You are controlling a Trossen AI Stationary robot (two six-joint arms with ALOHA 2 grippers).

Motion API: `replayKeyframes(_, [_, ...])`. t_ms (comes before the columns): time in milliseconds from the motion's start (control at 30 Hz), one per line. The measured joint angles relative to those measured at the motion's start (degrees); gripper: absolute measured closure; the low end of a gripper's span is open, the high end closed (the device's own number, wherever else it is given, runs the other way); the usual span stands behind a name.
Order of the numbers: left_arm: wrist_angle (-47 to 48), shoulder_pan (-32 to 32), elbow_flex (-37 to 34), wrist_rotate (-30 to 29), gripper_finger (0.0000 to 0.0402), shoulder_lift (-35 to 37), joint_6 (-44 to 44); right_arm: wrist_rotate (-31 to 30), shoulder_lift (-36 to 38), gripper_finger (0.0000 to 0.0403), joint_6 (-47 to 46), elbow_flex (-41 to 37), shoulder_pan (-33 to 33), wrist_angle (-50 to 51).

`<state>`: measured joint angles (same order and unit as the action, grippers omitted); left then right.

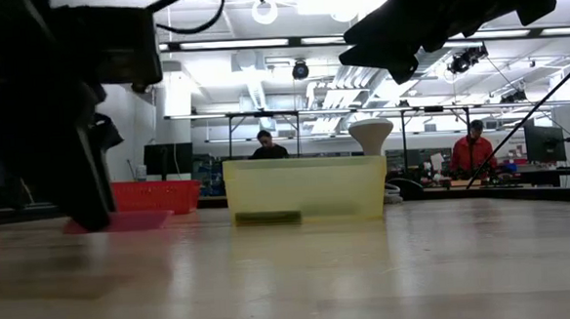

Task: Pick & Place School Supplies
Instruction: Put the pink eraser into the red bin

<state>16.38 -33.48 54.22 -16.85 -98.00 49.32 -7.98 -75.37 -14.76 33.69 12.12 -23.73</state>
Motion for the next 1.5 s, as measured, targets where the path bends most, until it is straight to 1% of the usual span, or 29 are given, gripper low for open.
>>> replayKeyframes(300, [2.19, 2.54, 0.0, -0.47, 0.0305, 0.28, -1.53, 0.02, 0.0, 0.0247, -0.04, 0.0, 0.0, 0.0])
replayKeyframes(467, [2.67, 3.71, 0.04, -0.59, 0.0305, 1.49, -3.84, 0.02, 0.0, 0.0247, -0.15, 0.0, 0.0, 0.0])
replayKeyframes(667, [4.21, 4.58, 0.11, -0.57, 0.0305, 6.08, -5.04, 0.02, 0.0, 0.0247, -0.17, 0.0, -0.02, 0.06])
replayKeyframes(933, [11.64, 7.61, 0.13, -2.29, 0.0305, 12.16, -3.61, 0.02, 0.0, 0.0247, -0.2, 0.0, -0.02, 0.3])
replayKeyframes(1233, [23.32, 15.51, 0.13, -2.57, 0.0305, 15.91, -4.56, 0.02, 0.0, 0.0247, -0.2, 0.0, -0.02, 0.46])
replayKeyframes(1333, [24.74, 19.33, 0.13, -2.56, 0.0305, 16.87, -5.01, 0.02, 0.0, 0.0247, -0.2, 0.0, 0.0, 0.52])
replayKeyframes(1500, [25.03, 26.34, 0.13, -2.44, 0.0305, 18.18, -9.01, 0.03, 0.0, 0.0247, -0.21, 0.0, 0.0, 0.8])
